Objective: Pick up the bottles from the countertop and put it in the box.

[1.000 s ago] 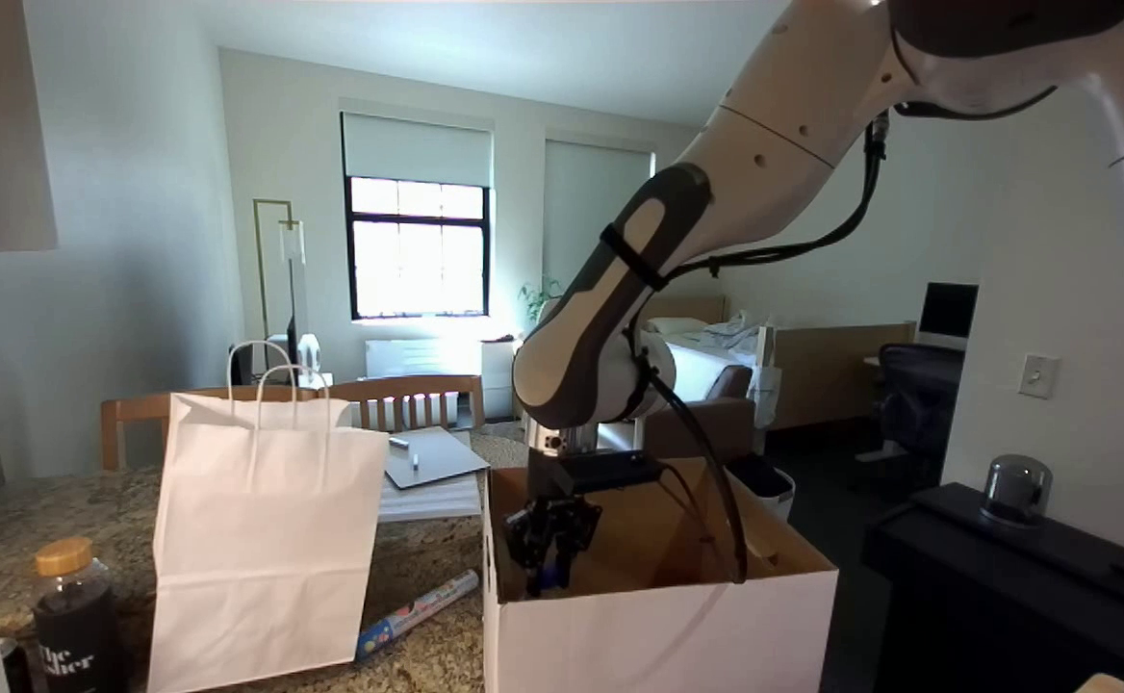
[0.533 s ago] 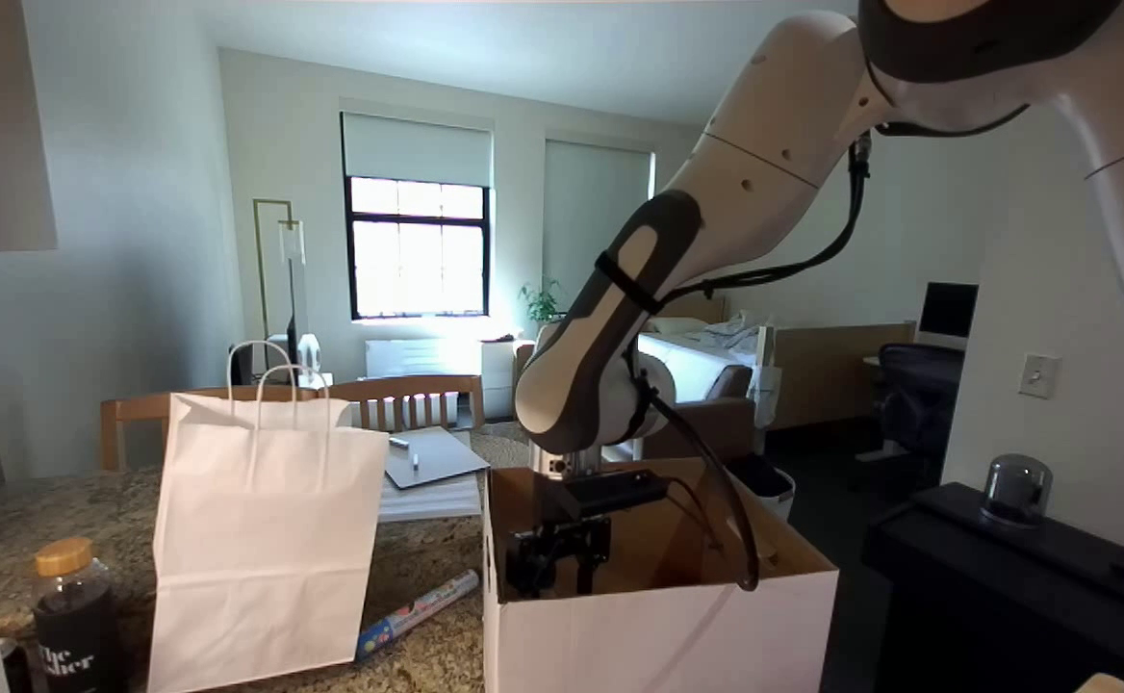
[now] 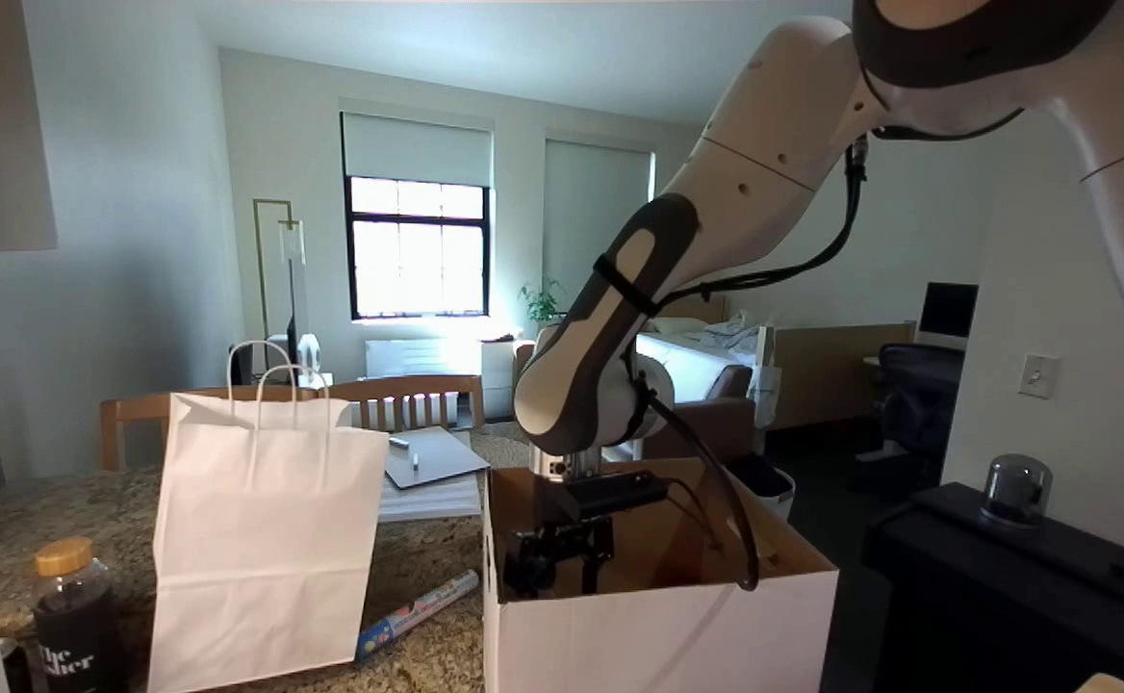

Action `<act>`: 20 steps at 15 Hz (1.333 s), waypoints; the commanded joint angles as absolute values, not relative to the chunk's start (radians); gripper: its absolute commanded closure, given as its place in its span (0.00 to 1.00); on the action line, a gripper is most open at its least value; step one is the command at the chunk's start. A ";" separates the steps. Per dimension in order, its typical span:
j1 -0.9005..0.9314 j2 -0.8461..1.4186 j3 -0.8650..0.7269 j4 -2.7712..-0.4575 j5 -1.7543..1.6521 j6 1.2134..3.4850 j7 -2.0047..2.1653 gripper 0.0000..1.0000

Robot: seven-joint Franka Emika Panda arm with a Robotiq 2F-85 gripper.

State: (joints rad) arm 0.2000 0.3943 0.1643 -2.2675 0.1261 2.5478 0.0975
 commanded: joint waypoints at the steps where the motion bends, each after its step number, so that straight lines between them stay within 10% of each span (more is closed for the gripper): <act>1: 0.197 0.348 0.154 -2.307 0.121 2.527 0.131 0.00; 20: 0.081 0.068 0.141 -2.271 0.266 1.965 -0.186 0.00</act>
State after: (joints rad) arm 0.0957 0.1430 0.1562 -2.2640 0.2558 2.0694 -0.1563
